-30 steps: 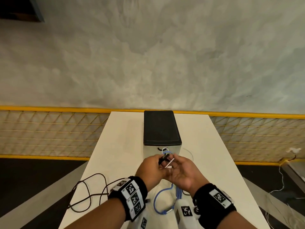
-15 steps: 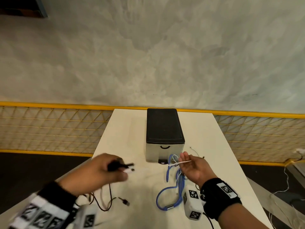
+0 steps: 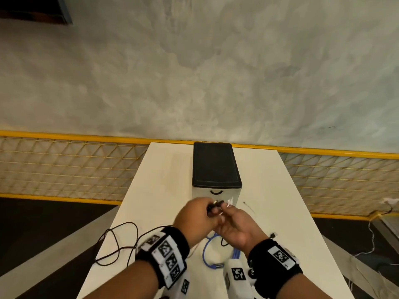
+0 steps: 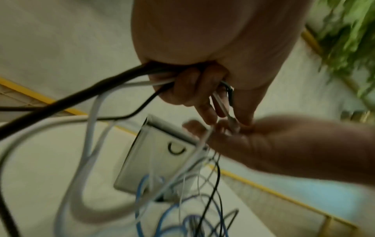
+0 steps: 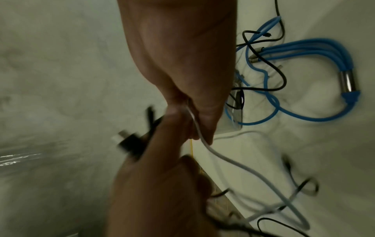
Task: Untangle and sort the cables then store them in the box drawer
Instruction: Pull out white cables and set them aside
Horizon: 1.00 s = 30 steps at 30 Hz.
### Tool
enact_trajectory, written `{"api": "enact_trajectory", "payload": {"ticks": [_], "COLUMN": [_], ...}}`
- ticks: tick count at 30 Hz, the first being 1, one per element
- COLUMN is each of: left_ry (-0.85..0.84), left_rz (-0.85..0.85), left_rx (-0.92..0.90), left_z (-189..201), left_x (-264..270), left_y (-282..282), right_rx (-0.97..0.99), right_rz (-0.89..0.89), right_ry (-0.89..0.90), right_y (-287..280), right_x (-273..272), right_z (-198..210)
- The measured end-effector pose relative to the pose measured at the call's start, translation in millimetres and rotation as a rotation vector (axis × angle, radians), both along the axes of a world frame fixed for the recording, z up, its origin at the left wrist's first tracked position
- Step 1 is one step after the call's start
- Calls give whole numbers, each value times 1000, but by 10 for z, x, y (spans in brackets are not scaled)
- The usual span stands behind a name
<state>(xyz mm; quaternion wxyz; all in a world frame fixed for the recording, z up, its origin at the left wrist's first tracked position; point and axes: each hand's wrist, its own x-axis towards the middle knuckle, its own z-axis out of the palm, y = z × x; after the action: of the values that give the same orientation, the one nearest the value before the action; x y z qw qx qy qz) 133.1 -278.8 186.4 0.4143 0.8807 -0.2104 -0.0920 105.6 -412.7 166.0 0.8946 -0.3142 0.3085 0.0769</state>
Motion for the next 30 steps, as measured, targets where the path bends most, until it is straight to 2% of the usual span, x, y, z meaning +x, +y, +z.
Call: {"api": "enact_trajectory", "payload": {"ticks": [3, 8, 10, 13, 17, 20, 22, 27, 30], "left_ry": [75, 126, 174, 194, 220, 265, 289, 351, 321], "left_rz": [-33, -215, -233, -190, -320, -299, -226, -45, 120], "left_rx": [0, -67, -99, -71, 94, 108, 79, -51, -158], "left_z": [-185, -274, -302, -296, -262, -291, -278, -105, -12], "left_x": [-45, -88, -74, -80, -168, -221, -214, -98, 16], "left_y": [-116, -31, 17, 38, 140, 406, 595, 940, 1036], "right_rx": [0, -21, -4, -5, 75, 11, -104, -397, -712], "right_rz": [6, 107, 119, 139, 37, 15, 127, 626, 950], "right_ry": [-11, -25, -22, -2, -4, -16, -27, -56, -83], "right_y": [-46, -116, -108, -77, -175, -331, -395, -264, -153], "right_x": [-75, -166, -165, -143, -95, -83, -138, -403, -508], "right_z": [25, -26, -55, -59, -77, -83, -99, -187, -282]}}
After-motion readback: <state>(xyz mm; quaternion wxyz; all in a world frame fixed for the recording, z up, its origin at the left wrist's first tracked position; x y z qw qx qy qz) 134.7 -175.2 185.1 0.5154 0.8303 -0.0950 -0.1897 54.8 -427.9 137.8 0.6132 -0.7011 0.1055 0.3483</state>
